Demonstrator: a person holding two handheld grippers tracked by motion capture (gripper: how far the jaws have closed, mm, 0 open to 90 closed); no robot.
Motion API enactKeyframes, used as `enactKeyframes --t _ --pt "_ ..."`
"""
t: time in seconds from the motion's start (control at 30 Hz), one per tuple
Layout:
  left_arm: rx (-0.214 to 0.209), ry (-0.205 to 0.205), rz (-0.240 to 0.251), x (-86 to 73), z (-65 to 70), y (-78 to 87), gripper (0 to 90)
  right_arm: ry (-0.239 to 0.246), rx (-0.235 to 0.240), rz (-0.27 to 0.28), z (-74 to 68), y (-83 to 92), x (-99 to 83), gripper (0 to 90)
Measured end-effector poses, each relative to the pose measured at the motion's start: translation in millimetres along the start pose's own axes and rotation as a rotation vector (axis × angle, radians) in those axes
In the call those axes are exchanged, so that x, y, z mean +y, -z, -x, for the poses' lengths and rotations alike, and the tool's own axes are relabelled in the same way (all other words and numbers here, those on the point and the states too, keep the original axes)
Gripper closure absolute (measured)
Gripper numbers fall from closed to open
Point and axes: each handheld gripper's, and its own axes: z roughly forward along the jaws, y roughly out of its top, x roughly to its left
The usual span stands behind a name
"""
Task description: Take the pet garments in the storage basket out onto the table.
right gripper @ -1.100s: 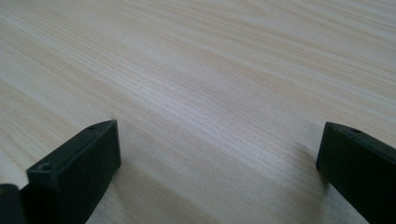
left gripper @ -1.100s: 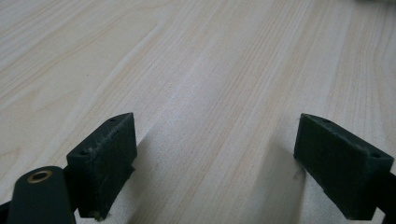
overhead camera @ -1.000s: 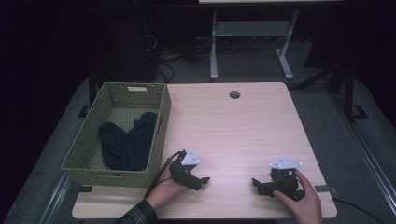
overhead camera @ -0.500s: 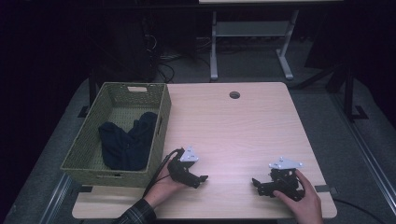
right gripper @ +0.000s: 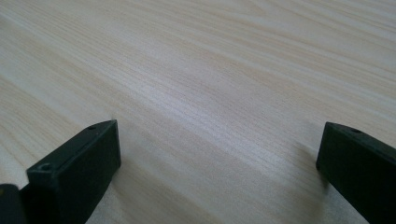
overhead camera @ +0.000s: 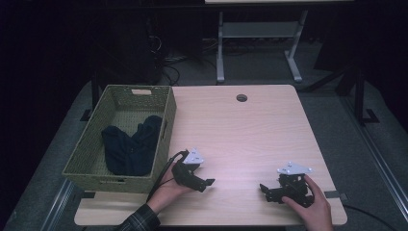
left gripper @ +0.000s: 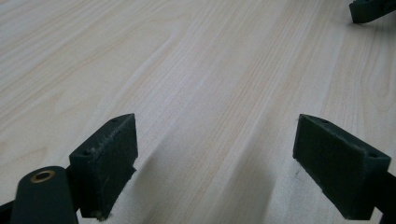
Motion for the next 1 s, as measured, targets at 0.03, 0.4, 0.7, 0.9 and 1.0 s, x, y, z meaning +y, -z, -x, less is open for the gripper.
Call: enactKeyframes --t 0.03,0.4,0.7,0.9,1.0 --pt "0.002 -0.002 -0.001 0.6 -0.4 0.8 13.4 0.0 0.0 0.0 0.0 0.0 0.0 0.0" --pt "0.002 -0.006 0.008 5.5 -1.1 5.5 13.3 0.002 0.002 0.0 0.2 0.1 -0.1 0.0" --pt "0.003 -0.012 0.015 10.3 -1.8 10.3 13.5 0.002 0.002 -0.001 0.2 0.1 -0.1 0.0" --pt "0.007 -0.013 0.035 14.2 -2.4 14.6 13.5 0.002 0.002 -0.001 0.2 0.1 0.0 0.0" --pt "0.008 -0.018 0.031 15.7 -2.5 16.3 13.5 0.003 0.002 0.0 0.3 0.1 -0.1 0.0"
